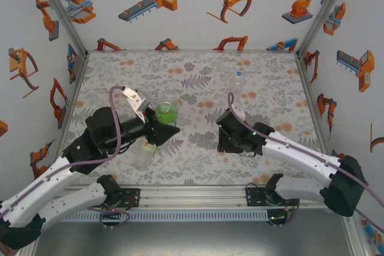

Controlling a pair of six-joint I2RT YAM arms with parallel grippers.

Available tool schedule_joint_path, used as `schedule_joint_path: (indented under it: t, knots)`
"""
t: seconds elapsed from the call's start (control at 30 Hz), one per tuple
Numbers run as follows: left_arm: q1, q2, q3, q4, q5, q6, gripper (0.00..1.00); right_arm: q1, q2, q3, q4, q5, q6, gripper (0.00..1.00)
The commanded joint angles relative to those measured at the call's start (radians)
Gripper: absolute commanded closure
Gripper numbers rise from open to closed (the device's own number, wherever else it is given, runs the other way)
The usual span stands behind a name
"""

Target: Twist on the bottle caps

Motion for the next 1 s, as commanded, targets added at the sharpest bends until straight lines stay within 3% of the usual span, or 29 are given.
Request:
schedule_joint_path:
  t: [0.0, 0.33, 0.97]
  knots:
    - [0.005, 0.002, -0.007, 0.032, -0.004, -0.025, 1.00, 0.021, 0.046, -0.007, 0.062, 0.016, 0.060, 0.59]
    - [0.005, -0.016, -0.009, 0.011, -0.015, -0.029, 1.00, 0.062, 0.226, 0.047, 0.080, 0.045, 0.044, 0.56]
    - [0.005, -0.084, -0.029, -0.030, -0.063, -0.036, 1.00, 0.073, 0.355, 0.104, 0.094, 0.062, 0.028, 0.55]
